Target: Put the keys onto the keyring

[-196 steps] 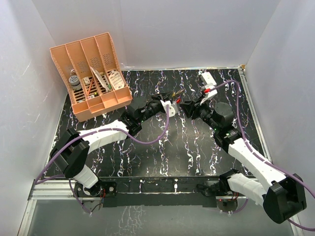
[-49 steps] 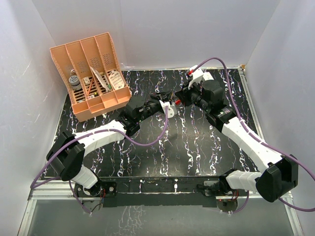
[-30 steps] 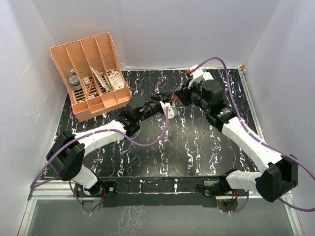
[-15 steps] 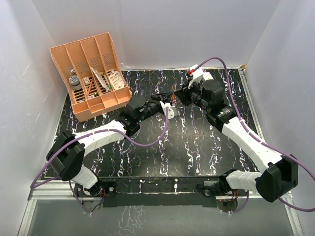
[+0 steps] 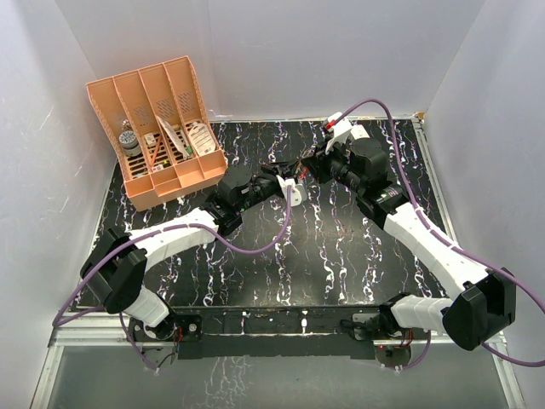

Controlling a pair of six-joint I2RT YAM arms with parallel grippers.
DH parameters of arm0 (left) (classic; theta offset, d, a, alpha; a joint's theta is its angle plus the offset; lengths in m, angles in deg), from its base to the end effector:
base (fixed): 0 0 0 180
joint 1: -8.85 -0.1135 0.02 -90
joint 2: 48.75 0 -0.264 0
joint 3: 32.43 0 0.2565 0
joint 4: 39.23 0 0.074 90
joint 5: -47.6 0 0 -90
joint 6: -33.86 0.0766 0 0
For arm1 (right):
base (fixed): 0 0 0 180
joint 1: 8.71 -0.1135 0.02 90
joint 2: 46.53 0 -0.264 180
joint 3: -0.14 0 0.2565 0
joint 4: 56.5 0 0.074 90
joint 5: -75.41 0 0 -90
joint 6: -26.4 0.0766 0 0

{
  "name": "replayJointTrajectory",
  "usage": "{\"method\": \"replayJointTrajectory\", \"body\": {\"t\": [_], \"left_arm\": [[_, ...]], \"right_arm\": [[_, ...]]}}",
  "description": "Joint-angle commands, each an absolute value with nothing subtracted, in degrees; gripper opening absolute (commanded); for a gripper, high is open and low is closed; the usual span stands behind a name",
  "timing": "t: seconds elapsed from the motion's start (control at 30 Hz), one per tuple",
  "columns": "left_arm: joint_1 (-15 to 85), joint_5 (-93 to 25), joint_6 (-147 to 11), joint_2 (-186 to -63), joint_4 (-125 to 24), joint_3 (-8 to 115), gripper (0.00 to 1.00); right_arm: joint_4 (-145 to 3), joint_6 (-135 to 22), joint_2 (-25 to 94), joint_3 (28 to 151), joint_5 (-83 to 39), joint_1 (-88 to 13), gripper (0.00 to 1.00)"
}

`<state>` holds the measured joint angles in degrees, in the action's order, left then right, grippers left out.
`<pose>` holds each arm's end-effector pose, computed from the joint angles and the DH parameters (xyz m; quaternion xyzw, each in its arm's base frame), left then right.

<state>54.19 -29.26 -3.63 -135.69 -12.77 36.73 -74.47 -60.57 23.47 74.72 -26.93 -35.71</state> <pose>0.2667 -0.2947 0.3212 0.5450 0.3599 -0.0273 0.7568 0.2868 0.1645 0.3476 -0.2272 0.7493 0.2411 0.5734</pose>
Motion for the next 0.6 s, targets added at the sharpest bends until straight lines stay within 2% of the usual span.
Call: {"method": "replayJointTrajectory", "body": {"t": [0.0,0.57], "left_arm": [[54.0,-27.8,-3.4,-135.9,-11.5,37.9,0.0],[54.0,-28.6,-2.4,-136.8,-10.2,38.7,0.0]], "right_arm": [[-69.3,-61.0,21.9,75.8,-27.9,-36.0,0.0],[-71.0,-61.1,21.0,75.3,-28.2,-36.0,0.0]]}}
